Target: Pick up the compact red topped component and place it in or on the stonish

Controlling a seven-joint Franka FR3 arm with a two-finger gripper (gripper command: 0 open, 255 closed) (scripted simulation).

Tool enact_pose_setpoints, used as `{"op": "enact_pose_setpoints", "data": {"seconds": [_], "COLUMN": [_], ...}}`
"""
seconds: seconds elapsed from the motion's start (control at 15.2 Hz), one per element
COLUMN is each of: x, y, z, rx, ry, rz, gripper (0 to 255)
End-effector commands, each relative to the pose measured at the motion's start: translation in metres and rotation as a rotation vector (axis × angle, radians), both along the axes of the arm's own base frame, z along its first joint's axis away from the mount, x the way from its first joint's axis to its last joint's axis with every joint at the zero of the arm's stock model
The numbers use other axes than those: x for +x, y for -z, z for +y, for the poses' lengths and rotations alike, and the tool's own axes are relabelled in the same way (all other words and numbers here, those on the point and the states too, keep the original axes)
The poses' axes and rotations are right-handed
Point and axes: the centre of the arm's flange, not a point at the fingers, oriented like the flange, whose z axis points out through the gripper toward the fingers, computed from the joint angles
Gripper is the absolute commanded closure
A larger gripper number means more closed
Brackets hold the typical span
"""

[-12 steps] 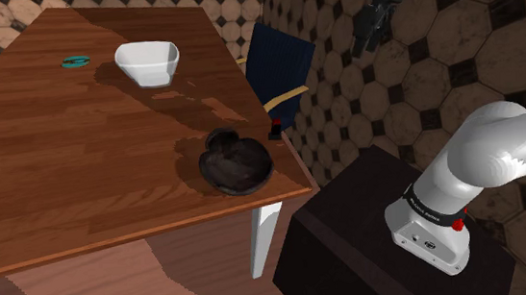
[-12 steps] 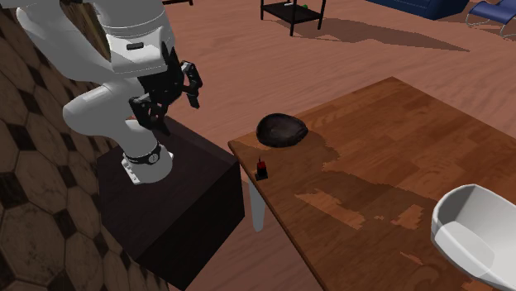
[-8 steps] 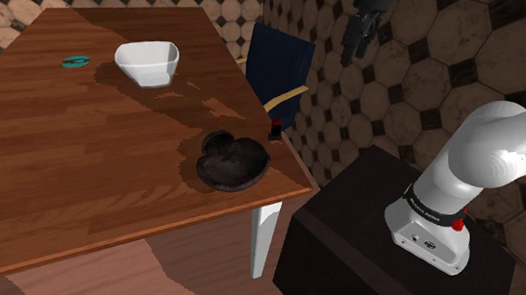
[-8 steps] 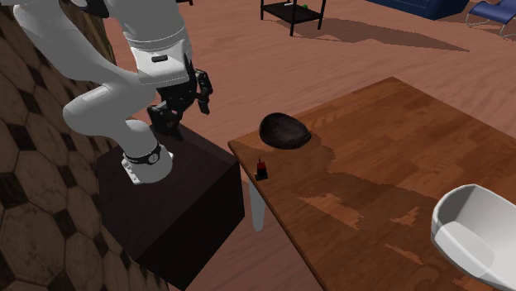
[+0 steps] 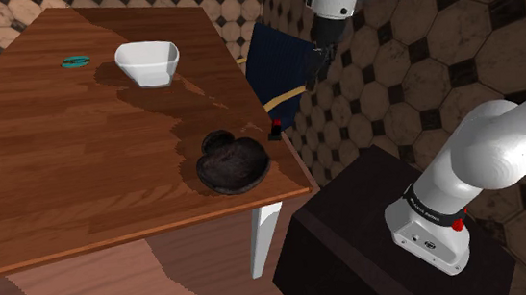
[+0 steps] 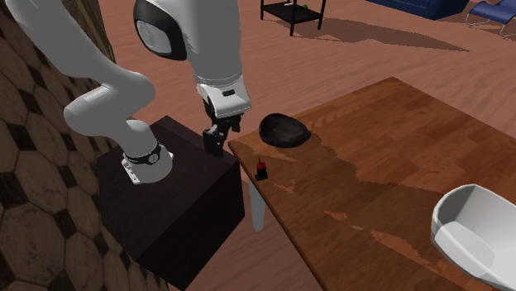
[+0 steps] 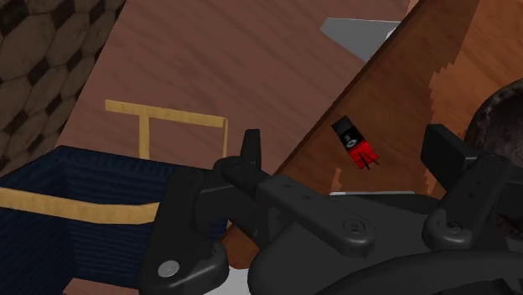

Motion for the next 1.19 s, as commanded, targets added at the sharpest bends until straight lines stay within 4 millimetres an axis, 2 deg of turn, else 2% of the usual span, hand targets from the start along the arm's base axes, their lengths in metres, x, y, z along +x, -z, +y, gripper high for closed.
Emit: {"op": "enact_pose_setpoints", "data": {"seconds": [0.0,0.53,1.12], "x": [0.013,0.058,0.058], "y": [0.02,0.097,0.141], "z": [0.017,0.083,0.085], "rx": [-0.011,-0.059,-0.061], "ry": [-0.034,-0.166,-0.174], "rz": [-0.001,0.0,0.0], "gripper": [0,0,0]}}
